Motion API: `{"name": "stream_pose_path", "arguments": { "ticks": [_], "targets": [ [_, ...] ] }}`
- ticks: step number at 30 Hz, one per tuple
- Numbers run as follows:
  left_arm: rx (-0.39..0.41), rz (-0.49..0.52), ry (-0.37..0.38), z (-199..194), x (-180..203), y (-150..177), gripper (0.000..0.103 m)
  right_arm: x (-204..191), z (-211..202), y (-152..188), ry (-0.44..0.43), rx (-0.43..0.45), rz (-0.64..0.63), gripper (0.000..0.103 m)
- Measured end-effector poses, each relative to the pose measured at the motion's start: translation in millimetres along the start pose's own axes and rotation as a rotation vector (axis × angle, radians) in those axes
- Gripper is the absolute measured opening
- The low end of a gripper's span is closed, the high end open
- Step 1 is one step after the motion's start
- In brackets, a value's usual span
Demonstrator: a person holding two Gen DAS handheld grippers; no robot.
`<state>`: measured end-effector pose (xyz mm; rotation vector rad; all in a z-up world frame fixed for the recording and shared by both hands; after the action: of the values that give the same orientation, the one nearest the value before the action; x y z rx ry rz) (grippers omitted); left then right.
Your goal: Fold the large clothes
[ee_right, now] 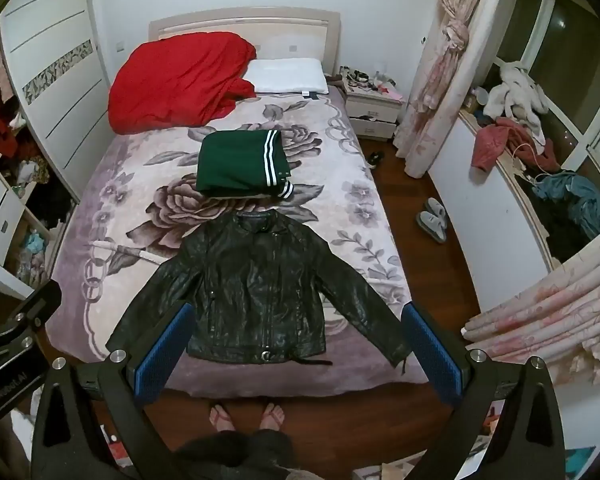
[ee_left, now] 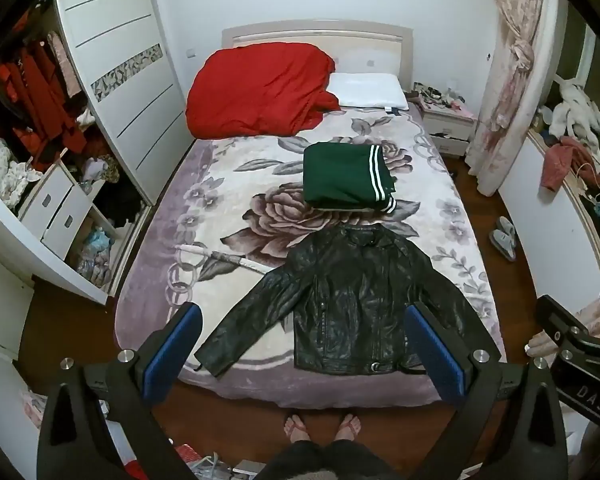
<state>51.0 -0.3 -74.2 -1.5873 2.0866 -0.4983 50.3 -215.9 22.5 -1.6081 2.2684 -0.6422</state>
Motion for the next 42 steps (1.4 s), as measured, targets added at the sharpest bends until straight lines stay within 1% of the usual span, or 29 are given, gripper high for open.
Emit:
{"name": "stream_pose_path", "arguments": {
  "ticks": [6, 14, 15, 19, 20, 25, 34, 36, 39, 41, 42],
  "targets": [
    [0.004, -0.011, 0.001, -1, -3, -2, 0.103, 3, 0, 3, 0.009, 0.007, -0.006, 0.103],
    [0.004, -0.005, -0.012, 3, -1, -1, 0.103, 7, -1, 7, 0.009, 0.012, -0.003, 0.103],
    [0.006, 0.000, -0.011, 0, 3, -5, 0.103, 8, -1, 8, 0.008, 0.011, -0.002, 0.103],
    [0.006, -0.003, -0.013, 0, 3, -5, 0.103, 9, -1, 10, 0.010, 0.015, -0.005, 0.103],
    [0.006, -0.006, -0.013, 0, 4, -6, 0.103, 11, -7, 6, 0.010, 0.016, -0.006, 0.103],
    [0.011, -0.004, -0.011, -2, 4, -10, 0.103, 10, -10, 5, 0.010, 0.018, -0.007, 0.103],
    [0.013, -0.006, -0.006, -3, 2, -10, 0.103, 8, -15, 2, 0.007, 0.025, -0.001, 0.103],
    [0.015, -0.006, -0.008, -3, 2, -9, 0.103, 5, -18, -5, 0.006, 0.026, -0.001, 0.103],
    [0.018, -0.007, -0.009, -5, 1, -6, 0.103, 4, -20, -6, 0.007, 0.031, -0.003, 0.103],
    [0.023, -0.008, -0.008, -8, -1, -7, 0.103, 5, -27, -9, 0.004, 0.034, -0.007, 0.103],
    [0.025, -0.010, -0.007, -11, -4, -14, 0.103, 5, -27, -10, 0.005, 0.035, -0.007, 0.103]
  ]
}}
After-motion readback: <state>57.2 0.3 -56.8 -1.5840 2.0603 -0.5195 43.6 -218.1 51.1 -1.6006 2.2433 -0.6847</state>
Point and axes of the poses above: each gripper's, at about its wrist camera, not at the fingertips, and z roughly the way its jaws point, x to its right, y to its underside, the point moved 9 cm from there along z, roughly the way its jaws point, and after that the axes turned 11 degrees about z, right-handed, at the moved point
